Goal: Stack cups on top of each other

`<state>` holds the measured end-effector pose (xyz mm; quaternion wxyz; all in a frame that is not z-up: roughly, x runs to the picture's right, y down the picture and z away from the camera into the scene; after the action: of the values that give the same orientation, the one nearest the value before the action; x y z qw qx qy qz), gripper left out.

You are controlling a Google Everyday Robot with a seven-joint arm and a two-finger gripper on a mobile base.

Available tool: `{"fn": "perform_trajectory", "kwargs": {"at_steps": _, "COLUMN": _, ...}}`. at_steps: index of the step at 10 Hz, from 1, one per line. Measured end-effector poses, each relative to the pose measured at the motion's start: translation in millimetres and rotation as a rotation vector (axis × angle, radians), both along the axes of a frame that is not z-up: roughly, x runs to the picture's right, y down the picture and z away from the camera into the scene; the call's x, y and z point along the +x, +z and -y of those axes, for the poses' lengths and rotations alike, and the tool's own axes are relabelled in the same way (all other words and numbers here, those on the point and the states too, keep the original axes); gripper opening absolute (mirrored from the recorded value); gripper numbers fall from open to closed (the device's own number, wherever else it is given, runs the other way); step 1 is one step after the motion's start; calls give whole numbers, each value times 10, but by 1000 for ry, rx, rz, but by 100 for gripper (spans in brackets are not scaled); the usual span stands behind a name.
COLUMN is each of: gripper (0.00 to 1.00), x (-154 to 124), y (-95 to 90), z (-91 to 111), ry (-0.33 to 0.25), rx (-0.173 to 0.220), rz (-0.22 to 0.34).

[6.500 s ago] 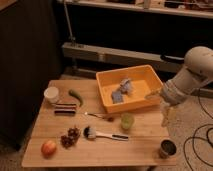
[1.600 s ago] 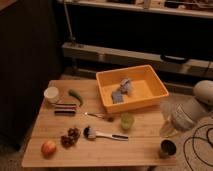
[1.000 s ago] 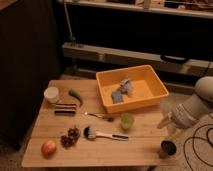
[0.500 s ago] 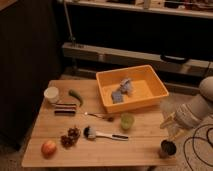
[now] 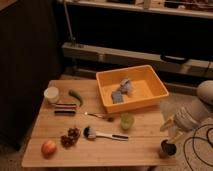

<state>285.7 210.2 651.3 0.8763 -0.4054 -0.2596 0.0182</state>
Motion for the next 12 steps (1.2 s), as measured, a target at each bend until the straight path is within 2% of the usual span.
{"fn": "perform_trajectory", "kwargs": {"at_steps": 4, "gripper": 48, "x": 31, "y": 125, "z": -121, "ry": -1, "rx": -33, "rz": -11}}
{"fn": "perform_trajectory", "kwargs": {"at_steps": 12, "gripper": 48, "x": 139, "y": 313, "z": -266, "ry": 17, "rx": -68, "rz": -29}}
